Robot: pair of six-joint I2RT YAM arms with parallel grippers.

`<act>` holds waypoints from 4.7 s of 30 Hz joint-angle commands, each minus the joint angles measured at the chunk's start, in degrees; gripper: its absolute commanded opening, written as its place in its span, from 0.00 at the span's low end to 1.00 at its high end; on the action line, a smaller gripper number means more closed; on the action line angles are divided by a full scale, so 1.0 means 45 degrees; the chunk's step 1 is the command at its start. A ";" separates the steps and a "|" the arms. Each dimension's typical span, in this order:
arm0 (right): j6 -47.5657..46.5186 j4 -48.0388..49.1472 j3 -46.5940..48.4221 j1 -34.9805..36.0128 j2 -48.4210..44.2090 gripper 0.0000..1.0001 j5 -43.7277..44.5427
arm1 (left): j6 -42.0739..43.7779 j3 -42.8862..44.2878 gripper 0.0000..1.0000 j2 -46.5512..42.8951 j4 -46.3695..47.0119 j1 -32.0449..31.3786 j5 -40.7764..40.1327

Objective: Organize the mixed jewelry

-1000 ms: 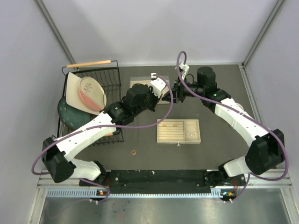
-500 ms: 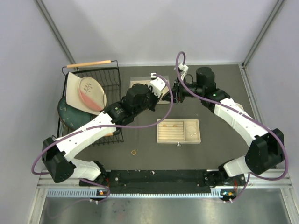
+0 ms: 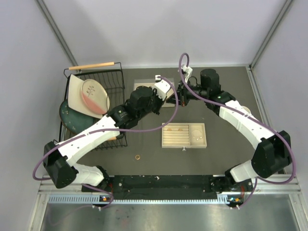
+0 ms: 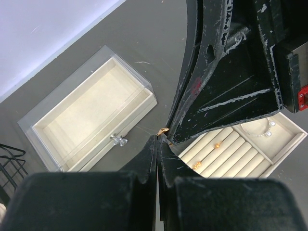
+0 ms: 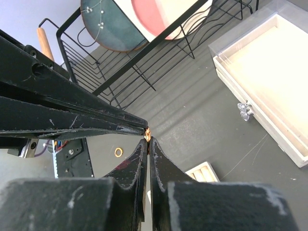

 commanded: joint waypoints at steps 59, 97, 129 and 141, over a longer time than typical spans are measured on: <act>-0.2807 -0.2486 0.0631 0.0473 -0.2405 0.00 -0.2785 | 0.0599 0.0729 0.40 -0.0225 -0.0173 0.3515 1.4392; -0.3354 -0.2447 0.0083 0.0845 -0.2542 0.00 -0.1516 | -0.0397 0.0768 0.00 0.0068 0.0529 0.3495 1.5134; -0.4605 -0.4068 -0.0891 -0.1496 -0.5313 0.44 0.0241 | 0.4503 -0.0031 0.00 0.1063 -0.2281 0.3751 1.2228; -0.4018 -0.3599 -0.3255 -0.4662 -0.6526 0.42 0.2292 | 0.6497 0.0493 0.00 0.3560 -0.3513 0.2052 0.9297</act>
